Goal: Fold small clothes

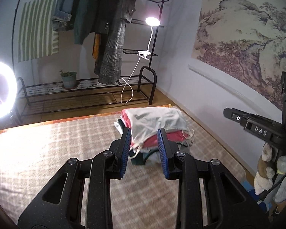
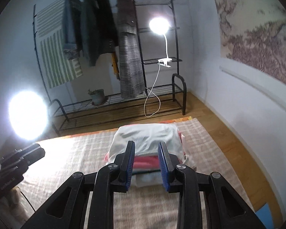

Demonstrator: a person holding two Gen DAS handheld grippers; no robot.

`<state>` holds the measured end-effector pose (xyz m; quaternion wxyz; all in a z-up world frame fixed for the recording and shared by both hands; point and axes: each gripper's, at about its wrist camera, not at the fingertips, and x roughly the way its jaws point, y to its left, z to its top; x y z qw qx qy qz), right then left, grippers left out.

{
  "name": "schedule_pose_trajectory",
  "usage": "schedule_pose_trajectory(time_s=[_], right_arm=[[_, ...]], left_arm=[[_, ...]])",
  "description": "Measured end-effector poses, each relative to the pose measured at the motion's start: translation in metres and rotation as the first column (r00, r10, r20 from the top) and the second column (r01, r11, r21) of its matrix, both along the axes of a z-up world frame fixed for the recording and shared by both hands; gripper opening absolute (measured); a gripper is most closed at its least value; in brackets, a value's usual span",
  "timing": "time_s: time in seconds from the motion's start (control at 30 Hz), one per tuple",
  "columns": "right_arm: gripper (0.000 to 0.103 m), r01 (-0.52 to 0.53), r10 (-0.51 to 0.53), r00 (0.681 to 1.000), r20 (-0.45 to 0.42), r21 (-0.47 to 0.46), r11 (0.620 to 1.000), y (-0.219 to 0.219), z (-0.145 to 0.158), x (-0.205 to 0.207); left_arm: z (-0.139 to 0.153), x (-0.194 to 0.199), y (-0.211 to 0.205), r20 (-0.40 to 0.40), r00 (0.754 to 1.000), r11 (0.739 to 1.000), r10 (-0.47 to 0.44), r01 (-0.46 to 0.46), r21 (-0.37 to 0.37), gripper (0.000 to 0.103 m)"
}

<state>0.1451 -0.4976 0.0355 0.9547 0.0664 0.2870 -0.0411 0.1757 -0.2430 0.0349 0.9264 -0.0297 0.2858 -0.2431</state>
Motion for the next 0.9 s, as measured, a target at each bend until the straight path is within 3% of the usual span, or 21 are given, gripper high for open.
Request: schedule_pose_trajectory(time_s=[0.27,0.33,0.53,0.73,0.9], right_arm=[[0.027,-0.012,0.012,1.0,0.029,0.019,1.0,0.051,-0.003,-0.055],[0.029,-0.008,0.007,0.999,0.039,0.019,1.0,0.061,-0.007,-0.069],[0.035,0.006,-0.008,0.998,0.063,0.029,1.0,0.087,-0.027,-0.09],[0.05,0.021,-0.022,0.999,0.047,0.019,1.0,0.097,-0.051,-0.091],[0.075,0.032,-0.035,0.995,0.09,0.03,0.999,0.097,-0.059,-0.095]], left_arm=[[-0.004,-0.065,0.039,0.055,0.998,1.0,0.003,-0.004,0.017,0.037],[-0.008,-0.075,0.047,0.057,0.998,1.0,0.004,-0.004,0.009,0.047],[-0.022,-0.096,0.067,0.09,0.996,1.0,0.022,-0.023,0.014,0.061],[-0.038,-0.092,0.078,0.073,0.997,0.999,0.039,-0.04,0.013,0.066],[-0.04,-0.09,0.083,0.081,0.995,0.998,0.064,-0.065,0.006,0.077]])
